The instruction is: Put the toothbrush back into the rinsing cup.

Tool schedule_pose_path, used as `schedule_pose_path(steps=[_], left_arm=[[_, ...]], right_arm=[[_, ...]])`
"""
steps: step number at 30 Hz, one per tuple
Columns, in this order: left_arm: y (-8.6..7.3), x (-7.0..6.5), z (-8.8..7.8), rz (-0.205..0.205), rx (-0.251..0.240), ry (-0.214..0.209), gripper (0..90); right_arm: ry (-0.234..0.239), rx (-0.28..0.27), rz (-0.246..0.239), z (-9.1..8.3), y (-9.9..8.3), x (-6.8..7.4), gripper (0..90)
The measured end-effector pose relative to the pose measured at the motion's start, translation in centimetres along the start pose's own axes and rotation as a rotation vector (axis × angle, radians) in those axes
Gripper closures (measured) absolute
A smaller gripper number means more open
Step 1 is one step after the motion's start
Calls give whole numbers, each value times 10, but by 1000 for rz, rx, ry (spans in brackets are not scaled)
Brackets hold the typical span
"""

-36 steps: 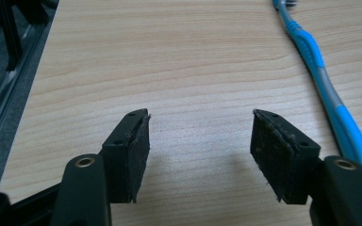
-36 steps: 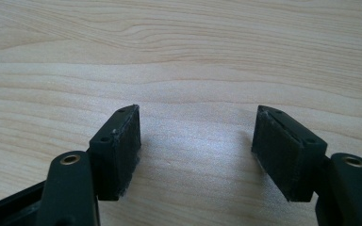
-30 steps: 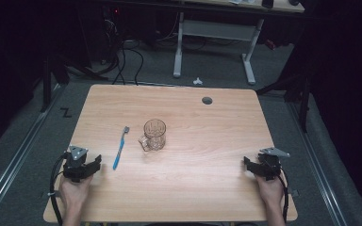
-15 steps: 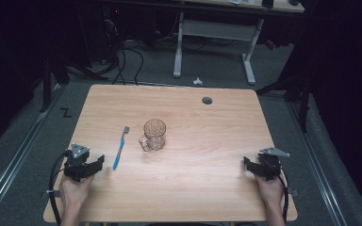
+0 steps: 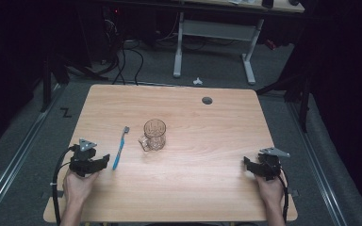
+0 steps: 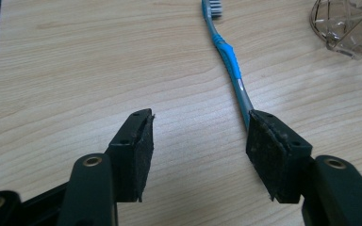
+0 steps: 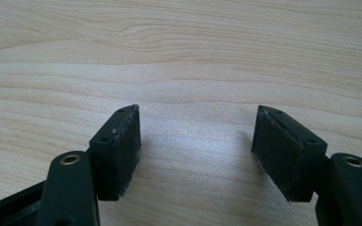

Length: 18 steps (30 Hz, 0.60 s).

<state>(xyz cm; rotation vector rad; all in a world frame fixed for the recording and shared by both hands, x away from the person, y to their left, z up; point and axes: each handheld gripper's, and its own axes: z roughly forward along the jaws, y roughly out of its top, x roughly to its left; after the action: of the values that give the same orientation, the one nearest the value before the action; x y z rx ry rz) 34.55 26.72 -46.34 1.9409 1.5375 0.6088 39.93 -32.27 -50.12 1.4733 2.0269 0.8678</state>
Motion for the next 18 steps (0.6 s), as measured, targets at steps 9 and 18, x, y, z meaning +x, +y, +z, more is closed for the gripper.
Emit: schedule_pose_path(steps=[9, 18], left_arm=[[10, -6, 6, 25, 34, -12, 409], [20, -12, 10, 45, 39, -36, 423]], right_arm=[[0, 0, 1, 0, 0, 0, 332], [1, -1, -2, 0, 0, 0, 332]])
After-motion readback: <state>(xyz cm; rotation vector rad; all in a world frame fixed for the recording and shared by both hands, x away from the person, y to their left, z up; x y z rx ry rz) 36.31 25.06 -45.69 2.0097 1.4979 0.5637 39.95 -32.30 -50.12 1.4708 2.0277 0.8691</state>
